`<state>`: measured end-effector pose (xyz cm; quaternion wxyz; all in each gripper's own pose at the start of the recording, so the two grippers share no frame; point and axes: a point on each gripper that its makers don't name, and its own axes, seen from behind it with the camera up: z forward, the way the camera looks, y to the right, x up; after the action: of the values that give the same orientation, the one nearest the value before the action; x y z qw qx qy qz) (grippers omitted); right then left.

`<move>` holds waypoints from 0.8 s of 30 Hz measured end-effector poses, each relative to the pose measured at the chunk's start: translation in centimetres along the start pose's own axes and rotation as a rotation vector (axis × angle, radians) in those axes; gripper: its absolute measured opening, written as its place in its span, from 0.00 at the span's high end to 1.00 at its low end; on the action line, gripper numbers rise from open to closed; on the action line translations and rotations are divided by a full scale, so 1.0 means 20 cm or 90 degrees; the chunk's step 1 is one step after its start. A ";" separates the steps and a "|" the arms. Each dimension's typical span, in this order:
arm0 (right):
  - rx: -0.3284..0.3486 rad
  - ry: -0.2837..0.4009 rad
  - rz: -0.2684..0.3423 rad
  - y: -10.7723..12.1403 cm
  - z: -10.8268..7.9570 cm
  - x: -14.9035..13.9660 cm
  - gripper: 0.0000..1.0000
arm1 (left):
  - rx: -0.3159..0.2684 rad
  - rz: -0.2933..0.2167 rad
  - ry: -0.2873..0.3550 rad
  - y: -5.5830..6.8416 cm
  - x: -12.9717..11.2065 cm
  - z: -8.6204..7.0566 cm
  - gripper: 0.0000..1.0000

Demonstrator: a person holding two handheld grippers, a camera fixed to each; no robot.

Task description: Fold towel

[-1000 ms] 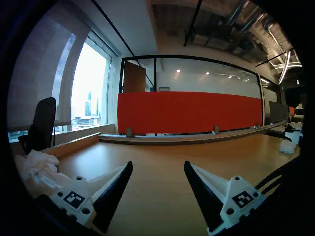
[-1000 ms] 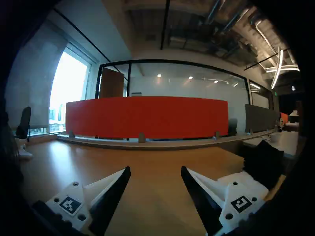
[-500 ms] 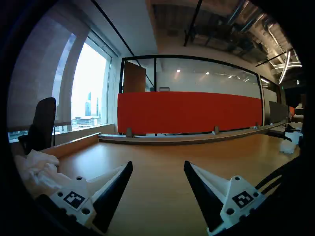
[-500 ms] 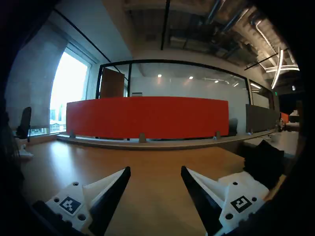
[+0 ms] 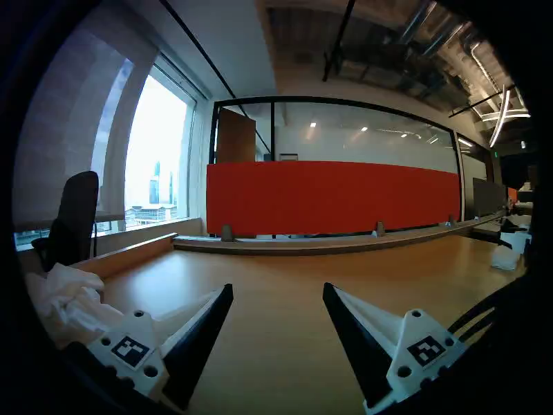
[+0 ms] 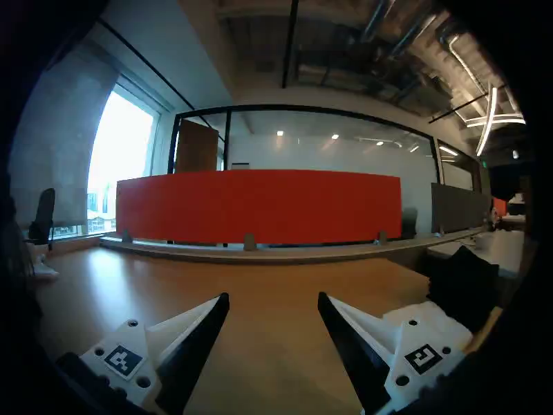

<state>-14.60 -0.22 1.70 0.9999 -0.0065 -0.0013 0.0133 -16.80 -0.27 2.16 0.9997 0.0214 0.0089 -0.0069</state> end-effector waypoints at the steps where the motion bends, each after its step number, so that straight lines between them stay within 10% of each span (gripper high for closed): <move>1: 0.000 0.000 0.000 0.00 0.00 0.00 0.01 | 0.000 0.000 0.000 0.00 0.00 0.00 0.03; 24: 0.000 0.000 0.000 0.00 0.00 0.00 0.01 | 0.000 0.000 0.000 0.00 0.00 0.00 0.03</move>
<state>-14.68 -0.18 1.72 0.9999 -0.0065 -0.0012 0.0134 -16.70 -0.28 2.17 0.9997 0.0213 0.0087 -0.0069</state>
